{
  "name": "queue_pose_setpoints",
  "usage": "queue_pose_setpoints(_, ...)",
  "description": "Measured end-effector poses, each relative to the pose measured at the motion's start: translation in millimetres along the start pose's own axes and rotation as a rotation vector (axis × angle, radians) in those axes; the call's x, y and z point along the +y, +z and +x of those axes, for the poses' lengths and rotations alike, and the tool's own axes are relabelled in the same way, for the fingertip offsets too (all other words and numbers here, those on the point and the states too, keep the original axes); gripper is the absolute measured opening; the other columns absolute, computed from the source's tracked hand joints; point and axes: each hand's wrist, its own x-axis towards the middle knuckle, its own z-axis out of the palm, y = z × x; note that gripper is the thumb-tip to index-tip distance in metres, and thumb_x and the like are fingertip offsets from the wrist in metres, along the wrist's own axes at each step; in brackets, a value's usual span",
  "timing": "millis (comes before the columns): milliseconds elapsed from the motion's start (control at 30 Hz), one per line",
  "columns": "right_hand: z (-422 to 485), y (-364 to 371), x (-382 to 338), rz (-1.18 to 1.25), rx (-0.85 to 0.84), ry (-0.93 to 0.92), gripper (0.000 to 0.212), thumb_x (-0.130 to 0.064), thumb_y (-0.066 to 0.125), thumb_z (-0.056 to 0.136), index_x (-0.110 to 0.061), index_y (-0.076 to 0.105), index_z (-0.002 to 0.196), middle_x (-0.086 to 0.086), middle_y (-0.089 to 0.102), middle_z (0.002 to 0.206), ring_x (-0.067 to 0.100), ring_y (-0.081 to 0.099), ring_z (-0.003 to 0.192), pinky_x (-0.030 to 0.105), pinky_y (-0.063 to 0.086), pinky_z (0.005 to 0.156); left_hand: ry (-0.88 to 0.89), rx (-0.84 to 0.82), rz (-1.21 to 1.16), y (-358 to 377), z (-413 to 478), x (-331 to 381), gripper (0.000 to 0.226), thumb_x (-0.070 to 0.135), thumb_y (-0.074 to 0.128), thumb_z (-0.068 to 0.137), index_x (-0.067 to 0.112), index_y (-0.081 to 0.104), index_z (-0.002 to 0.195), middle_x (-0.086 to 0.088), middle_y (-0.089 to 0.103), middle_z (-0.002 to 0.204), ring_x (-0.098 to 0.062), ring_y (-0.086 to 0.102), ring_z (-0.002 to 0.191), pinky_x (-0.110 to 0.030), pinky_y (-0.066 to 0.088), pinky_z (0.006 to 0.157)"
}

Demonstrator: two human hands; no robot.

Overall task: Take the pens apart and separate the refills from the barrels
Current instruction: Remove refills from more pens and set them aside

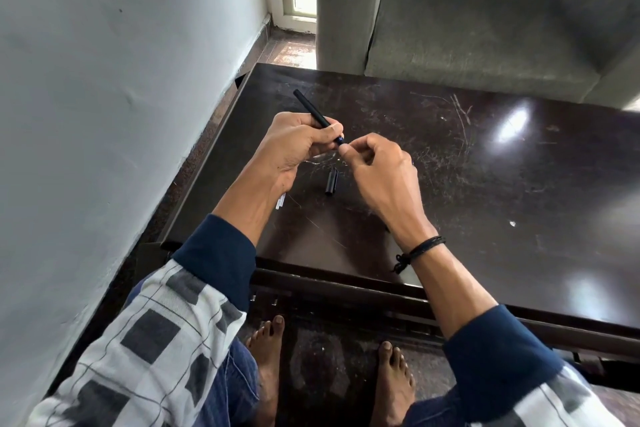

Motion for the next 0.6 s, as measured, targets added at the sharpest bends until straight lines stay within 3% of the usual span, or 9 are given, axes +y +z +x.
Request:
queue_pose_setpoints(167,-0.6,-2.1,1.7,-0.022,0.034,-0.005,0.018,-0.04,0.073,0.091,-0.025,0.064,0.095,-0.013,0.061,0.076,0.002,0.057,0.071,0.022,0.042,0.059,-0.001,-0.022,0.013,1.0,1.6,-3.0,0.003,0.001,0.074,0.086,0.002,0.076,0.088,-0.009,0.074,0.081,-0.018,0.072,0.079,-0.027,0.06,0.081)
queue_pose_setpoints(333,2.1,-1.3,0.8,-0.028,-0.012,0.023,0.022,-0.042,0.059,0.099,-0.025,0.07,0.093,-0.006,0.072,0.083,0.017,0.067,0.08,0.034,0.049,0.068,-0.001,-0.029,0.01,1.4,3.1,-4.2,0.004,0.0,0.074,0.086,0.003,0.077,0.087,-0.01,0.074,0.081,-0.02,0.072,0.081,-0.029,0.06,0.083)
queue_pose_setpoints(467,0.7,-1.3,0.9,-0.009,0.004,0.018,0.024,-0.05,0.069,0.091,-0.028,0.066,0.1,-0.011,0.067,0.084,0.009,0.062,0.077,0.029,0.043,0.063,0.003,-0.011,0.008,0.6,1.8,-3.1,0.004,0.0,0.073,0.087,0.001,0.076,0.089,-0.01,0.073,0.08,-0.02,0.071,0.08,-0.029,0.061,0.083)
queue_pose_setpoints(600,0.2,-2.2,1.6,-0.018,0.024,0.01,0.017,-0.039,0.071,0.092,-0.024,0.064,0.094,-0.013,0.06,0.075,0.003,0.057,0.071,0.026,0.042,0.06,0.007,-0.013,0.002,1.9,1.1,-2.5,0.004,-0.001,0.072,0.087,0.0,0.075,0.089,-0.01,0.072,0.081,-0.02,0.072,0.08,-0.025,0.06,0.08)
